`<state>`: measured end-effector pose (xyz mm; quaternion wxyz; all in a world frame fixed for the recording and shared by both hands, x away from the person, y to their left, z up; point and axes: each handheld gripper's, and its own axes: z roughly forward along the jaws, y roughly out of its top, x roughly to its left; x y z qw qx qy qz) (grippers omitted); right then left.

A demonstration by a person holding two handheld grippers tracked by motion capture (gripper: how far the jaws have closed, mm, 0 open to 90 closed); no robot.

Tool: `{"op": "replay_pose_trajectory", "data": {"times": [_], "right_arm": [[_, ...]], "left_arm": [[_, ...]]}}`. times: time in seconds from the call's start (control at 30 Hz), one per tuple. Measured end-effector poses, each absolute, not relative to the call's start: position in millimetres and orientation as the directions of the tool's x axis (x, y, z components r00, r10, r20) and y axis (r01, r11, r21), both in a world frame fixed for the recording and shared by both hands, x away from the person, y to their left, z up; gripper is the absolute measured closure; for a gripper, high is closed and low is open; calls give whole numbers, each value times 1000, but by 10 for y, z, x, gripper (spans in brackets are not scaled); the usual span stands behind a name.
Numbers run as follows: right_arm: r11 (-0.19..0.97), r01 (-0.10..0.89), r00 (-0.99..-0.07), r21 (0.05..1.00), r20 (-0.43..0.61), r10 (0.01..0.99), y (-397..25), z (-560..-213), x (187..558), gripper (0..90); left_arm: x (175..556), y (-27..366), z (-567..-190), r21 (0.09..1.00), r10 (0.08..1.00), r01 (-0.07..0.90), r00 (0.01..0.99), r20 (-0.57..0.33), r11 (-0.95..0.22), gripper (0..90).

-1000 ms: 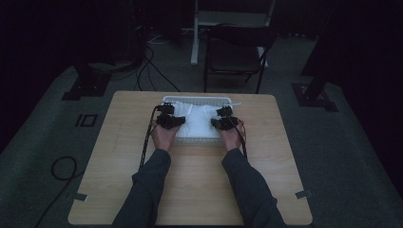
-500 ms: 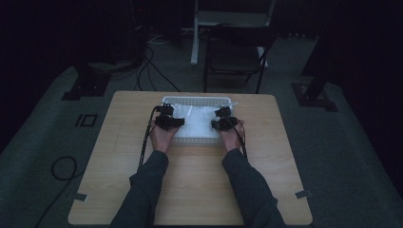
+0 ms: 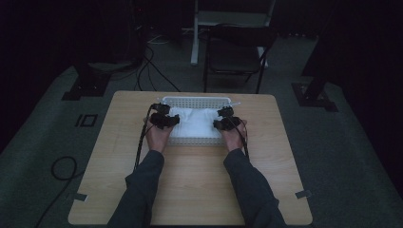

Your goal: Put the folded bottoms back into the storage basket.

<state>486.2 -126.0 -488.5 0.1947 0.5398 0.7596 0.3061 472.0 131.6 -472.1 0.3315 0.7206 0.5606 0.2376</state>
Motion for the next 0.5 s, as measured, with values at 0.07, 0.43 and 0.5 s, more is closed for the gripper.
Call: {"op": "replay_pose_trajectory", "data": {"times": [0.07,0.43,0.5], "right_arm": [[214,690,-335,691,43,941,-1325,-4849,4850,572],[175,612,-323,771,42,945,-1542,-4596,4735,676],[178,601,-331,779,40,943,-1572,-4563,4705,714]], "left_arm": [[4714,1336,-4708,750,965,645,260,-31,-150,522],[4567,1428,-4562,794,946,596,311,-92,-119,527],[4547,1470,-4557,796,946,596,306,-104,-105,523]]}}
